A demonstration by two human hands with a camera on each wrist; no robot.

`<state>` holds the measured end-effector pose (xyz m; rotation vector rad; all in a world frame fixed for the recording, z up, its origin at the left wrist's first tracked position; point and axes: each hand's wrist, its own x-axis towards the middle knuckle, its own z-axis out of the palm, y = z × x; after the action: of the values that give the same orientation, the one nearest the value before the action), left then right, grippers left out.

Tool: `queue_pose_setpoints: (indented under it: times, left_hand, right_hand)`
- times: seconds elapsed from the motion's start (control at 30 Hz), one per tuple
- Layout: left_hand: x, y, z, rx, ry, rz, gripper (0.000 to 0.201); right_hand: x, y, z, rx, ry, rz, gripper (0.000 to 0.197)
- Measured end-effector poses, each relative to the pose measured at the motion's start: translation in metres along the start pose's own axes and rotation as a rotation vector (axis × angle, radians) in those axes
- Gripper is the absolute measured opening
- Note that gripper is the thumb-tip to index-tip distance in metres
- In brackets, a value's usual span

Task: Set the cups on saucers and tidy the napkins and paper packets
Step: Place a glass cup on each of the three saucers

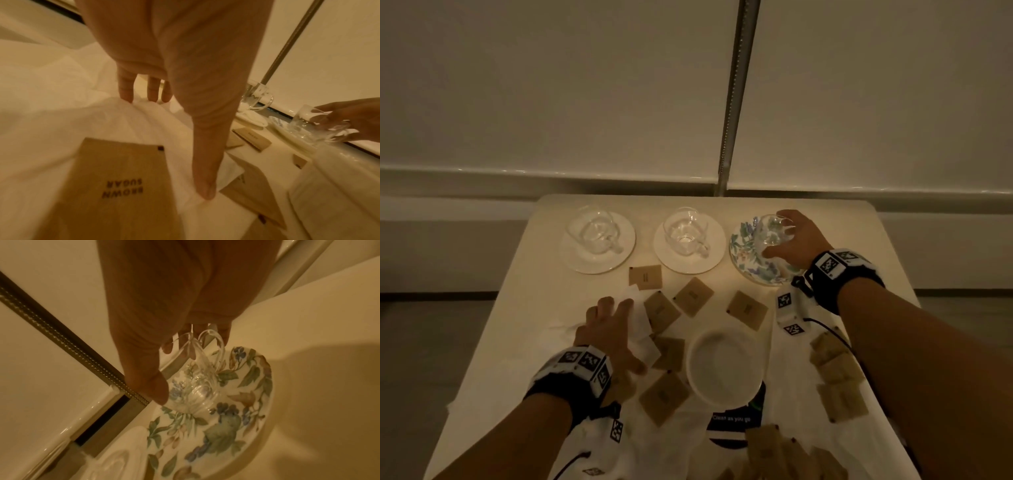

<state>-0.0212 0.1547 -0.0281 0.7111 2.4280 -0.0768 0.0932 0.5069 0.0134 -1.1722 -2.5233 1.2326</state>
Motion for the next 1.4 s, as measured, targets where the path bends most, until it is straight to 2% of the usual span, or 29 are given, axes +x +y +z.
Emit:
queue_pose_setpoints:
  times: [0.13, 0.23, 0.33, 0.4, 0.47, 0.57, 0.63, 0.77, 0.87, 0.93, 1.0, 1.07, 1.17, 1.27, 1.4]
  left_hand:
    - [-0.01, 0.006, -0.024, 0.027, 0.041, 0.046, 0.116]
    - [-0.016, 0.016, -0.057, -0.049, 0.138, 0.161, 0.093]
    - [-0.013, 0.02, -0.094, -0.275, 0.323, 0.224, 0.069]
    - [-0.003, 0.012, -0.12, -0.262, 0.485, 0.213, 0.062]
    - [0.013, -0.002, -0.142, -0.151, 0.543, 0.167, 0.069]
    - [0.035, -0.023, -0.162, 0.041, 0.419, 0.113, 0.089]
    - [0.046, -0.033, -0.166, 0.112, 0.324, 0.126, 0.095]
    - [0.065, -0.046, -0.165, -0.015, 0.241, 0.161, 0.1]
    - [0.074, -0.055, -0.158, -0.119, 0.263, 0.191, 0.093]
    - [0.08, -0.062, -0.152, -0.146, 0.285, 0.203, 0.087]
    - [0.083, -0.068, -0.148, -0.168, 0.308, 0.206, 0.09]
    - [0.086, -0.074, -0.147, -0.235, 0.337, 0.188, 0.102]
    - [0.089, -0.08, -0.144, -0.301, 0.339, 0.202, 0.114]
    - [0.093, -0.087, -0.142, -0.297, 0.326, 0.24, 0.109]
    - [0.097, -0.089, -0.143, -0.404, 0.356, 0.26, 0.113]
  right_hand:
    - [-0.003, -0.003, -0.002, -0.042, -0.062, 0.017, 0.102]
    - [-0.011, -0.014, -0.006, -0.122, -0.031, 0.004, 0.115]
    - [-0.021, -0.039, -0.006, -0.159, 0.141, -0.154, 0.096]
    - [-0.028, -0.064, 0.001, -0.143, 0.21, -0.295, 0.08]
    - [-0.035, -0.089, 0.013, -0.141, 0.194, -0.406, 0.069]
    - [-0.039, -0.119, 0.04, -0.15, 0.075, -0.459, 0.066]
    - [-0.037, -0.131, 0.06, -0.207, -0.012, -0.46, 0.068]
    - [-0.03, -0.151, 0.101, -0.266, -0.118, -0.535, 0.064]
    - [-0.025, -0.172, 0.133, -0.206, -0.186, -0.54, 0.065]
    - [-0.023, -0.184, 0.153, -0.176, -0.257, -0.492, 0.075]
    - [-0.02, -0.192, 0.172, -0.195, -0.314, -0.453, 0.084]
    - [-0.015, -0.197, 0.185, -0.245, -0.327, -0.432, 0.09]
    - [-0.006, -0.2, 0.192, -0.322, -0.305, -0.437, 0.08]
    - [0.002, -0.202, 0.191, -0.357, -0.295, -0.454, 0.07]
    - [0.004, -0.203, 0.19, -0.339, -0.297, -0.441, 0.076]
